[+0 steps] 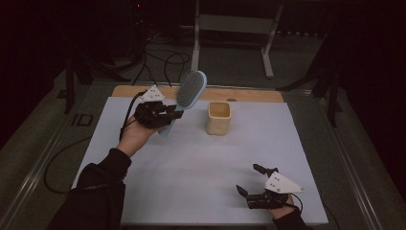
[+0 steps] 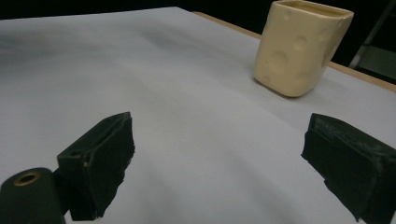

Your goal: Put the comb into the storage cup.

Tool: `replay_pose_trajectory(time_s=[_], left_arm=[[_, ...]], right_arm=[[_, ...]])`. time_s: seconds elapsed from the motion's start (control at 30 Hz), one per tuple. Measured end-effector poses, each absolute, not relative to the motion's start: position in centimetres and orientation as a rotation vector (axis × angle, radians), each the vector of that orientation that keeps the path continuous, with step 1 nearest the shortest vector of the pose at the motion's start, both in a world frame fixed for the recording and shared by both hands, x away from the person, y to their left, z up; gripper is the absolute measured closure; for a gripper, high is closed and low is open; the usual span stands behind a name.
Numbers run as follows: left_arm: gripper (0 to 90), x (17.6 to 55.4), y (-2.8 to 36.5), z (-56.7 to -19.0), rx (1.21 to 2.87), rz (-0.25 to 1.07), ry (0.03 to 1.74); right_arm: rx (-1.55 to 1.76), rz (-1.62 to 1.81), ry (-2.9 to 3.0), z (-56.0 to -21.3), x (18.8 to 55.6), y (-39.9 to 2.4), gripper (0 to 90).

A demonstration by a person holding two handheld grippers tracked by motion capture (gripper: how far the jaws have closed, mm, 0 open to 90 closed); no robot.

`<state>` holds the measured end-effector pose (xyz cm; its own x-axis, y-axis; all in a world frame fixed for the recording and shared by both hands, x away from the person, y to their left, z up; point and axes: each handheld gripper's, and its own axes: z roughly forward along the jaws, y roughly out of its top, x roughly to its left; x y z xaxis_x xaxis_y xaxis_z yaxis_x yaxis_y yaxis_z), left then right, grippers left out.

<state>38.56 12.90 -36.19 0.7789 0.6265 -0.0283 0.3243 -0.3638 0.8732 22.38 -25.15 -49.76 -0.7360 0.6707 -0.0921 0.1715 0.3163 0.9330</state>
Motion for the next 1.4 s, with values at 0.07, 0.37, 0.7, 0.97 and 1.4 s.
replay_pose_trajectory(time_s=[0.07, 0.37, 0.7, 0.97, 1.4], left_arm=[[69.8, 38.7, 12.6, -36.0, 1.953, 0.383, 0.721], [69.8, 39.6, 10.4, -35.1, 1.932, 0.386, 0.708], [69.8, 40.5, 8.4, -34.2, 1.880, 0.395, 0.708], [69.8, 41.4, 6.4, -34.1, 1.848, 0.392, 0.703], [69.8, 43.1, 3.7, -33.8, 1.764, 0.389, 0.725]], right_arm=[[0.741, 1.417, 2.118, -49.7, 22.4, -25.2, 8.5], [0.750, 1.417, 2.119, -49.7, 22.4, -25.2, 8.5], [0.747, 1.418, 2.114, -49.7, 22.4, -25.2, 8.5], [0.746, 1.426, 2.110, -49.7, 22.3, -25.3, 8.5], [0.744, 1.437, 2.107, -49.6, 22.3, -25.4, 8.5]])
